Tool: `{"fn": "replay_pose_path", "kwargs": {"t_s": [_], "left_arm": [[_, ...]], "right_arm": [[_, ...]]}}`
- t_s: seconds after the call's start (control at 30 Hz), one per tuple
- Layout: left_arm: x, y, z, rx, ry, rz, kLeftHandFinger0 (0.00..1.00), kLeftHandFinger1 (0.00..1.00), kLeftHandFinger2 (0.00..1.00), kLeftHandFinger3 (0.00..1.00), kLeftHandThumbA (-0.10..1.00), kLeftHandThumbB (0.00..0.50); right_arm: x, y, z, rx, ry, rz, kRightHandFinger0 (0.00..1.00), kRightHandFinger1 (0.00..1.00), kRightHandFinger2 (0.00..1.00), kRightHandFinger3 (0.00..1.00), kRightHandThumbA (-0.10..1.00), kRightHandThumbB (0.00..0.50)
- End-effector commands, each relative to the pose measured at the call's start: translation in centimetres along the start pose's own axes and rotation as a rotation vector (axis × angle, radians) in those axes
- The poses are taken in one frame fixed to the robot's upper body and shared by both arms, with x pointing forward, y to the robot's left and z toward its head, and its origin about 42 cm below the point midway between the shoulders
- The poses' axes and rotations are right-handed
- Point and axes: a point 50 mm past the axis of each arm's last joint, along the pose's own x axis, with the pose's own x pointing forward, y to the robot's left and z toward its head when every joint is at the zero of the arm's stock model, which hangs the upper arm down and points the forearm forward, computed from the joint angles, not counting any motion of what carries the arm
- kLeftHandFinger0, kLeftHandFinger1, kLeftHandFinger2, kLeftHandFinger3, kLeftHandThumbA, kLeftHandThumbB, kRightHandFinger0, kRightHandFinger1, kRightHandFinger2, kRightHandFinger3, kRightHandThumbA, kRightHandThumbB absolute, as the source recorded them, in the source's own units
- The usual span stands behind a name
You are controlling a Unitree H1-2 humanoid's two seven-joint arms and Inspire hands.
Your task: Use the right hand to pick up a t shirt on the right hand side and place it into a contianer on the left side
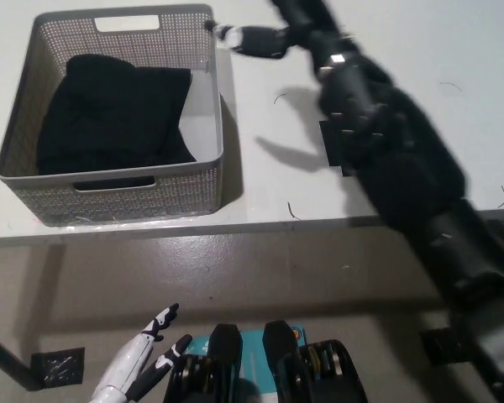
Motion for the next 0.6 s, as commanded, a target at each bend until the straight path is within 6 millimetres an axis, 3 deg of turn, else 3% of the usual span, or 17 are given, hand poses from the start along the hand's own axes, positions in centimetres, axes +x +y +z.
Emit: {"fn": "replay_pose_path", "kwargs": {"t_s": [0.0, 0.1, 0.17, 0.2, 0.27, 0.37, 0.4, 0.57], "left_arm": [[-0.2, 1.7, 0.0, 0.013, -0.027, 0.039, 0.91, 0.95, 1.00, 1.00, 1.00, 0.308], [-0.4, 1.7, -0.3, 0.007, -0.018, 0.043, 0.94, 0.95, 1.00, 1.00, 1.00, 0.324], [-0.7, 1.6, -0.4, 0.020, 0.000, 0.040, 0.97, 0.97, 1.00, 1.00, 1.00, 0.354], [-0.7, 1.7, -0.5, 0.022, 0.000, 0.040, 0.97, 0.97, 1.00, 1.00, 1.00, 0.354], [-0.9, 1.7, -0.7, -0.011, -0.002, 0.060, 0.94, 0.96, 1.00, 1.00, 1.00, 0.357], [-1.1, 1.6, -0.7, -0.015, 0.002, 0.059, 0.95, 0.97, 1.00, 1.00, 1.00, 0.336], [-1.3, 1.5, -0.9, -0.018, 0.007, 0.062, 0.93, 0.95, 1.00, 1.00, 1.00, 0.340], [-1.6, 1.2, -1.3, -0.016, 0.004, 0.070, 0.92, 0.93, 1.00, 1.00, 1.00, 0.338]], "right_arm": [[-3.8, -6.7, 1.6, -0.108, -0.186, -0.197, 1.00, 1.00, 1.00, 1.00, 1.00, 0.397], [-5.4, -6.9, 1.4, -0.112, -0.193, -0.203, 1.00, 1.00, 1.00, 1.00, 1.00, 0.405], [-10.9, -6.6, 0.1, -0.115, -0.227, -0.226, 1.00, 1.00, 1.00, 1.00, 1.00, 0.387], [-11.4, -6.5, 0.0, -0.116, -0.228, -0.226, 1.00, 1.00, 1.00, 1.00, 1.00, 0.385], [-16.3, -5.0, -1.3, -0.142, -0.218, -0.229, 1.00, 1.00, 1.00, 1.00, 1.00, 0.381], [-19.7, -3.7, -2.5, -0.128, -0.200, -0.242, 1.00, 1.00, 1.00, 1.00, 0.98, 0.388], [-23.2, -2.3, -3.7, -0.094, -0.161, -0.248, 1.00, 1.00, 1.00, 1.00, 0.93, 0.390], [-31.1, 0.9, -6.6, -0.005, -0.020, -0.236, 1.00, 1.00, 1.00, 1.00, 0.96, 0.371]]}}
